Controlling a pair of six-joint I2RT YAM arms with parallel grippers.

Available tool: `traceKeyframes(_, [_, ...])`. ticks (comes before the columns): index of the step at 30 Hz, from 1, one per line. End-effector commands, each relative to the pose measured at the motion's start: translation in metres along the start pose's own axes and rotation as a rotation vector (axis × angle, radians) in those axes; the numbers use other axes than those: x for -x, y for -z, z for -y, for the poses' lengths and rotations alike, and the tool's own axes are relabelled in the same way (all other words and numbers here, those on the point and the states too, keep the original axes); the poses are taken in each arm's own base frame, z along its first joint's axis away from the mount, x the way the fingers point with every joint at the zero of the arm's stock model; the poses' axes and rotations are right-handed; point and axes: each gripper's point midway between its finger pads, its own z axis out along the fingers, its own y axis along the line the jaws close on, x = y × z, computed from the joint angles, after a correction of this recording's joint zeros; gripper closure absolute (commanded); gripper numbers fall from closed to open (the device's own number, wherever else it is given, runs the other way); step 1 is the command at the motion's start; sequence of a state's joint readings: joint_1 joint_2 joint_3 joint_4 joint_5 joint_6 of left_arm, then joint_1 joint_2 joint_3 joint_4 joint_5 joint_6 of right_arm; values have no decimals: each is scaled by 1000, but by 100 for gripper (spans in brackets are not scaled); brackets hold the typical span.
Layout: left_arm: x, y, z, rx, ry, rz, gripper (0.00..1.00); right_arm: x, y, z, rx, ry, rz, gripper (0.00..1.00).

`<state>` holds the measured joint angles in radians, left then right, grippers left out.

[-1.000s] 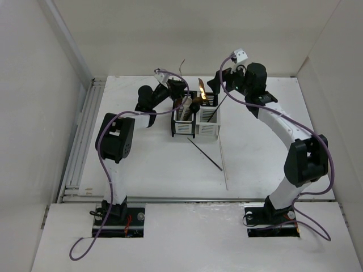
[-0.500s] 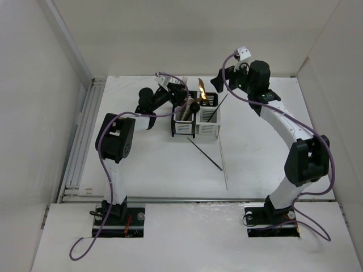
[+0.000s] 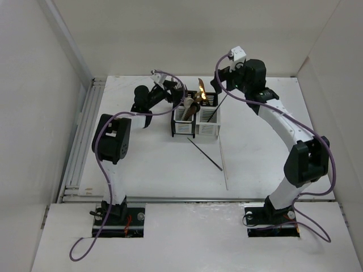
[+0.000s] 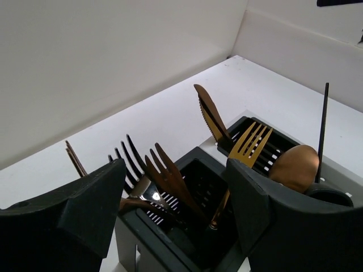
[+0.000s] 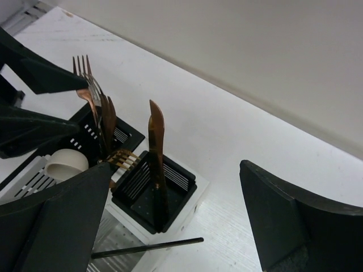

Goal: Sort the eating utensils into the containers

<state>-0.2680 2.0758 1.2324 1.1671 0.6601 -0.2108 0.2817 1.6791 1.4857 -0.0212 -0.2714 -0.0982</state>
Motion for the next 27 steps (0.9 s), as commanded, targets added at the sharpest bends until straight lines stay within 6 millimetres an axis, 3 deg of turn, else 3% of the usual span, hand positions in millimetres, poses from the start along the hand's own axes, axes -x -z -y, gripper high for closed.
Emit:
traceKeyframes(1, [78,5,16,-62,-87,101,31,32,23,11,-111,50,19,0])
traceKeyframes(4, [87,9,19,-66,-73,75,30,13,46,23,-207,44,-81,0])
traceKeyframes(5, [93,8,20,-66,-75,77,30,-9,54,24,-222,34,-160,0])
traceKeyframes(7, [92,13,16,-48,-64,49,30,-24,71,26,-258,29,-228,0])
traceKeyframes(9, [103,16,15,-37,-73,44,30,-60,88,15,-287,33,-357,0])
traceKeyframes(10, [105,17,13,-20,-78,40,30,-70,93,7,-281,42,-390,6])
traceKeyframes(11, [114,22,11,-2,-78,41,30,-78,94,-15,-234,76,-414,11])
traceKeyframes(12, [107,30,6,27,-65,30,30,-103,100,-32,-195,91,-470,17])
traceKeyframes(14, [111,39,3,61,-61,41,30,-114,109,-64,-113,152,-483,33])
traceKeyframes(15, [112,51,0,94,-58,43,29,-133,110,-99,-20,187,-513,40])
traceKeyframes(16, [113,55,0,116,-45,49,28,-137,113,-118,28,205,-514,47])
traceKeyframes(17, [115,67,-7,187,-27,55,28,-148,115,-148,123,230,-545,53])
traceKeyframes(18, [122,70,-8,216,-29,66,26,-155,113,-153,148,225,-564,53])
traceKeyframes(19, [114,80,-15,260,-9,47,26,-162,113,-172,200,246,-585,53])
traceKeyframes(20, [111,88,-20,298,-7,36,26,-183,113,-179,219,263,-656,49])
traceKeyframes(22, [104,107,-24,372,-16,6,26,-196,108,-189,246,290,-689,43])
traceKeyframes(24, [101,121,-26,414,-20,1,26,-226,106,-195,276,314,-775,38])
traceKeyframes(25, [107,128,-25,441,-25,13,25,-233,103,-193,267,322,-804,38])
traceKeyframes(26, [101,137,-27,465,-19,5,25,-239,103,-194,263,316,-848,38])
traceKeyframes(27, [100,141,-26,481,-14,1,25,-258,100,-187,230,292,-919,44])
